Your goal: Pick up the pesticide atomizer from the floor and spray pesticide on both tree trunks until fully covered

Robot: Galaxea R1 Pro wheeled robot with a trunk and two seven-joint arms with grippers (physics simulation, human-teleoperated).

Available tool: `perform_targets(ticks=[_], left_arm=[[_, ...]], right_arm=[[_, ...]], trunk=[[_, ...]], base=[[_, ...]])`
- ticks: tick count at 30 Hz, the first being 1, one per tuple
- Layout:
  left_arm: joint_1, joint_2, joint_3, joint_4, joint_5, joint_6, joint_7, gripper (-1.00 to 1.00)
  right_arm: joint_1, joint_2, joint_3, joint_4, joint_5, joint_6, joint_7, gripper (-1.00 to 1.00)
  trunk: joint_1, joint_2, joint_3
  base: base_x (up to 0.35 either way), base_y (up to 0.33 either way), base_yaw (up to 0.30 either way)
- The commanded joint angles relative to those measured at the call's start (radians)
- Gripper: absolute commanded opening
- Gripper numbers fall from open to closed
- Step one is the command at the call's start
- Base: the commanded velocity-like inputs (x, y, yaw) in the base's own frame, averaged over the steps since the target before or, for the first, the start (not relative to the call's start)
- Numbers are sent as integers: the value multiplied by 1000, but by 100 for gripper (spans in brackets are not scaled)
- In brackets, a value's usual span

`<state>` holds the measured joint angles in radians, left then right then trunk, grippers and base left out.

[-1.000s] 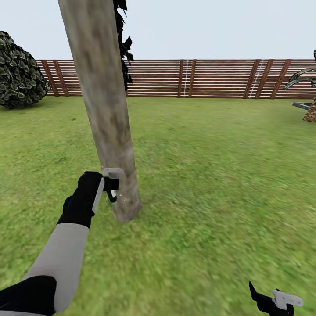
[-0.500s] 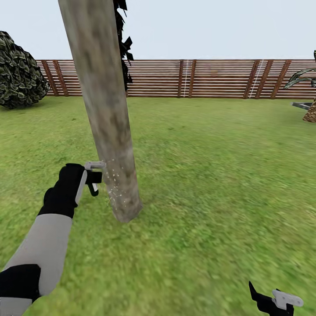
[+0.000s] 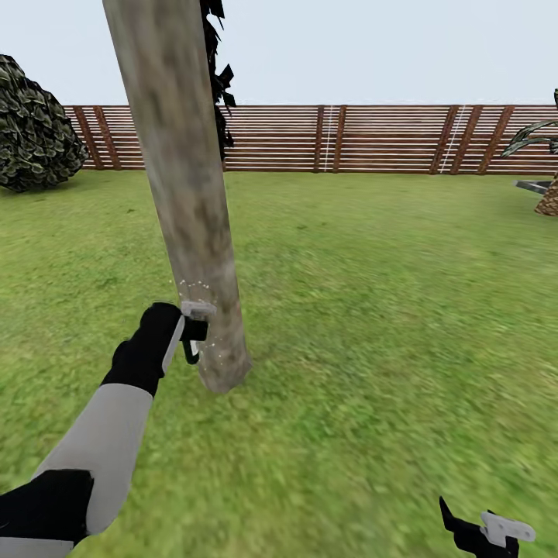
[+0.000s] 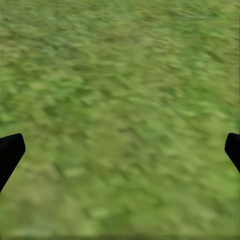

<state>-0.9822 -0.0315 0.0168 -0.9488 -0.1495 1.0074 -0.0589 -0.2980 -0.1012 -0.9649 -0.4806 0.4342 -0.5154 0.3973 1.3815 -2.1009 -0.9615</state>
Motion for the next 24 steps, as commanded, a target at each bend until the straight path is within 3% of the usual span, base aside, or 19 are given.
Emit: perform_targets(ticks=[1,5,9,13,15,16,18,21,24], left_arm=[[21,0,1,28,0,-4,-2,-100],[54,-7,3,106,2,-50,-3,-100],[66,-11,5,256,2,-233,3,-100],[68,-14,9,384,3,-373,12,-100],[68,-14,20,430,24,-439,17,-100],[68,-12,48,468,59,-488,30,-100],[68,-11,84,500,94,-528,94,-100],[79,-20,98,568,110,-547,209,-100],[88,-23,99,638,107,-605,228,-100]], right_arm=[[0,0,0,0,0,0,0,100],[0,0,0,0,0,0,0,100],[-1,1,1,0,0,0,0,100],[-1,1,1,0,0,0,0,100],[0,1,2,0,0,0,0,100],[0,2,2,0,1,0,0,100],[-1,2,2,1,1,0,0,100],[0,2,2,11,0,0,0,100],[0,2,1,14,0,0,0,100]], trunk=[[0,0,0],[0,0,0],[0,0,0],[0,0,0],[0,0,0],[0,0,0],[0,0,0],[0,0,0],[0,0,0]], base=[[0,0,0],[0,0,0],[0,0,0],[0,0,0],[0,0,0],[0,0,0],[0,0,0],[0,0,0],[0,0,0]])
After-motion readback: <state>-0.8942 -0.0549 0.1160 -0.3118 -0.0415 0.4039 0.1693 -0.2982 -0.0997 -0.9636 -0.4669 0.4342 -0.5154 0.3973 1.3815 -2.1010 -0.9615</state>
